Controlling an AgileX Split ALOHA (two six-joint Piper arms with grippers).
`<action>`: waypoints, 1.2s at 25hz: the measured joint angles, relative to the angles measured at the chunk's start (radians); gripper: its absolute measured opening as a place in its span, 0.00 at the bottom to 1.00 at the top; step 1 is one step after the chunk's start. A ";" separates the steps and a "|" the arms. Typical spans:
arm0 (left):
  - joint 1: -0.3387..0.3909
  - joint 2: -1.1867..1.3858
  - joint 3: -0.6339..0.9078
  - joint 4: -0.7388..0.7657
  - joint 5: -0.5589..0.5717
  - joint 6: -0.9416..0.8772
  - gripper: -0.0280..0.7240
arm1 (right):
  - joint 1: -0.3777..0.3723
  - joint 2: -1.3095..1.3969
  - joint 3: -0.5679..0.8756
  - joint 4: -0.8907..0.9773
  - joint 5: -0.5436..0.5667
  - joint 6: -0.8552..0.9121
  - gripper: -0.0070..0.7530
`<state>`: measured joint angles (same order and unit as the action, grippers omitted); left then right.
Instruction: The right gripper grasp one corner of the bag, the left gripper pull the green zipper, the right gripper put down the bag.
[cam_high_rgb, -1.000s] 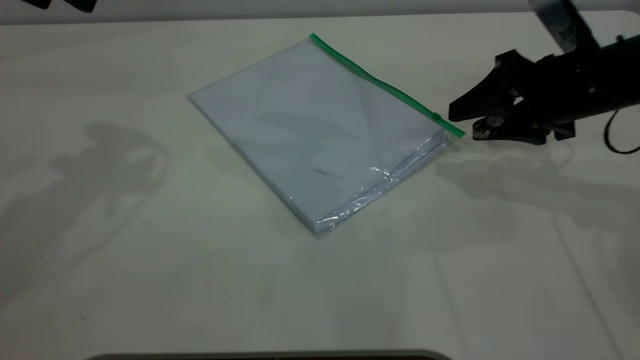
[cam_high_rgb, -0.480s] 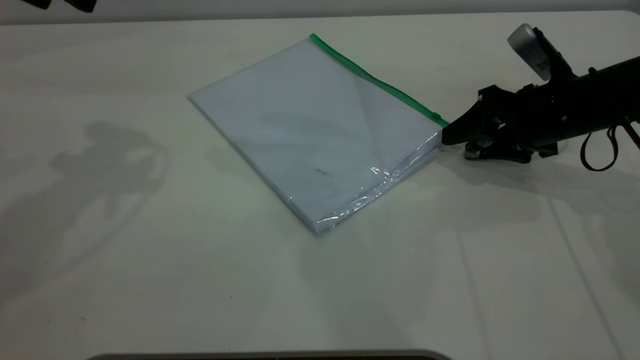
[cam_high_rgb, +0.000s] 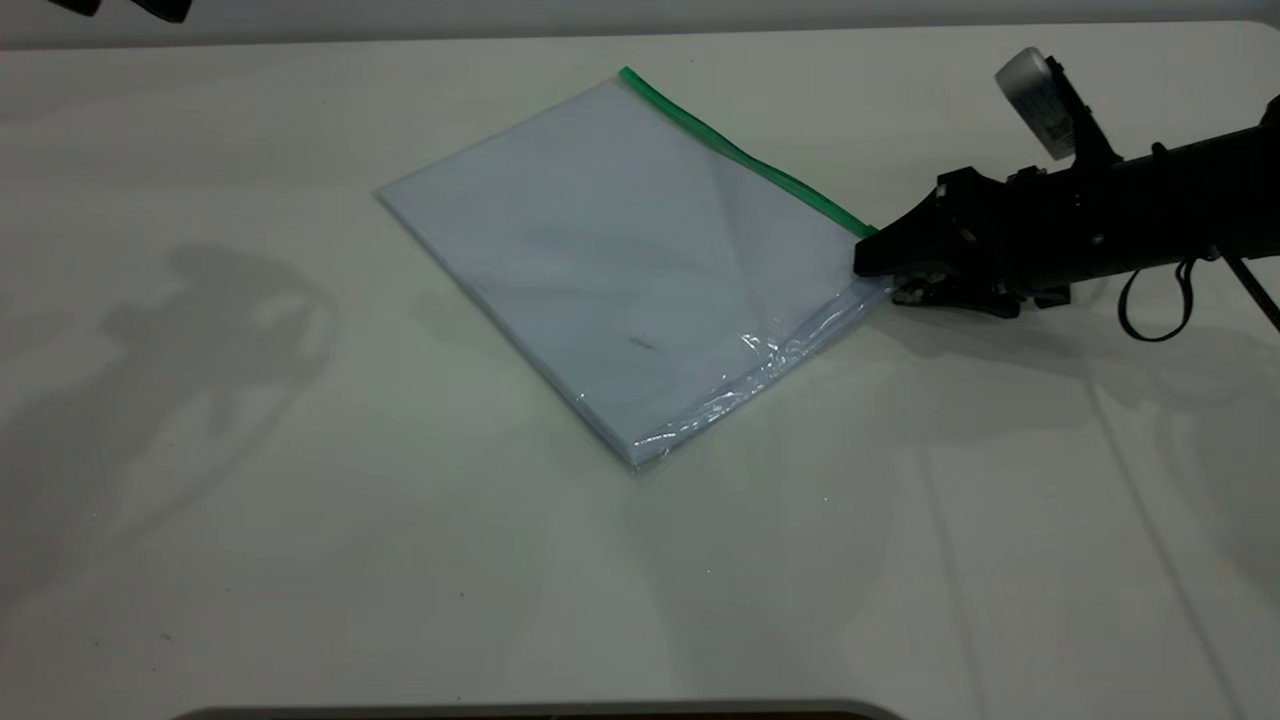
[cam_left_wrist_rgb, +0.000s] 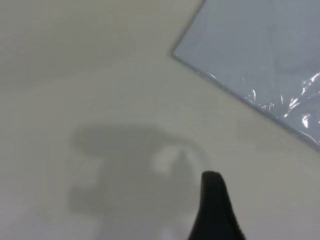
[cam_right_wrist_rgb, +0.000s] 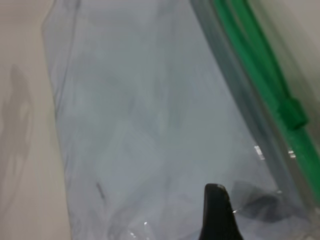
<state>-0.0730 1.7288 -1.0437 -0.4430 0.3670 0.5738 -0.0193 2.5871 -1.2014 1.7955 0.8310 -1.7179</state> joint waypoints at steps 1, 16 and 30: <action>0.000 0.000 0.000 0.000 0.000 0.000 0.82 | 0.004 0.001 0.000 0.000 0.004 -0.003 0.72; 0.000 0.000 0.000 -0.001 -0.007 0.001 0.82 | 0.079 0.016 -0.029 0.001 -0.013 -0.010 0.34; -0.032 0.097 -0.055 0.002 -0.008 0.185 0.82 | 0.059 0.016 -0.236 -0.615 0.125 0.332 0.05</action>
<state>-0.1050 1.8261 -1.0983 -0.4407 0.3590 0.7592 0.0399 2.6027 -1.4373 1.1809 0.9560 -1.3858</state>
